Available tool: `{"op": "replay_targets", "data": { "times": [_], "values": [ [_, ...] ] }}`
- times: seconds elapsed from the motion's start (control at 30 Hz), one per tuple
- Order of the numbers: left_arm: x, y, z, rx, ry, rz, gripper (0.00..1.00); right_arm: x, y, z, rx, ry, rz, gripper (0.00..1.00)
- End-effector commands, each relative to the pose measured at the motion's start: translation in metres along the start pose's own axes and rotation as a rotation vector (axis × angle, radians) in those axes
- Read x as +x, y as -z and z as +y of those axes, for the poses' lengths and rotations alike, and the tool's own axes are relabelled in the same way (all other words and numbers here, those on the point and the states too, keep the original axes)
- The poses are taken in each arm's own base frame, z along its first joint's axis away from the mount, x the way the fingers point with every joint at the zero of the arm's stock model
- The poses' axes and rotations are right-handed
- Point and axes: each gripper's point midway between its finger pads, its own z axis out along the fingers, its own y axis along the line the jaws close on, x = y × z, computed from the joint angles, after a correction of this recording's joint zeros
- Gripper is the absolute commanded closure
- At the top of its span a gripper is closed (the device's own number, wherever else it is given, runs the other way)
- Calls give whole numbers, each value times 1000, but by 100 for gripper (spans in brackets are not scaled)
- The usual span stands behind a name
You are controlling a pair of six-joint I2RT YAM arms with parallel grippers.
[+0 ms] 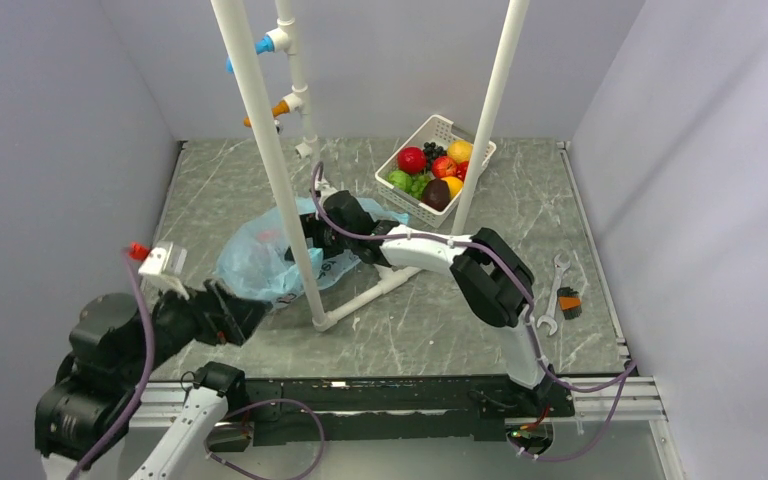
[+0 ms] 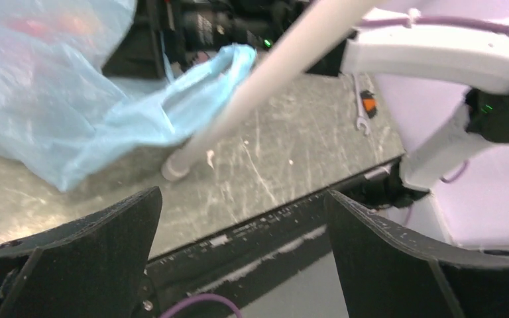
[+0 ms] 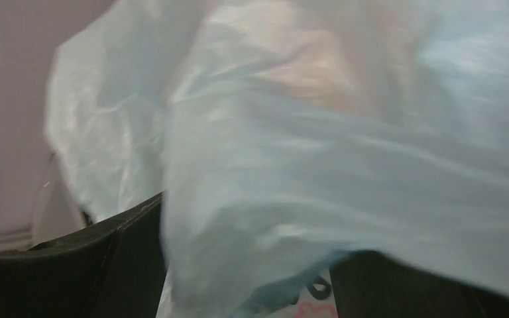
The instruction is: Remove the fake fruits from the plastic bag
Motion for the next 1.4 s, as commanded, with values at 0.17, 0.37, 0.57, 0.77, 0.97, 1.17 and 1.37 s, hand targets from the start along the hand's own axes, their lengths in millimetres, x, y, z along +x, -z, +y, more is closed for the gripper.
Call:
{"op": "replay_targets", "data": {
  "times": [0.17, 0.37, 0.57, 0.77, 0.97, 1.17, 1.37],
  "values": [
    [-49, -71, 60, -316, -77, 29, 7, -57, 49, 136, -534, 8, -136, 22],
    [-61, -59, 67, -334, -54, -160, 1, -75, 65, 165, -672, -164, -122, 23],
    [-45, -86, 67, -275, -95, -50, 1, -83, 64, 166, -680, -303, -93, 23],
    [-33, -110, 90, -350, -118, 68, 1, -85, 58, 159, -610, -356, -76, 22],
    [-23, -115, 126, -511, -127, 103, 26, -93, 69, 150, -590, -370, -102, 23],
    [-4, -106, 151, -628, -87, 108, 69, -101, 91, 117, -503, -236, -177, 24],
    [9, -115, 146, -513, -90, 31, 90, -72, 116, 104, -444, 160, -220, 32]
  ]
}}
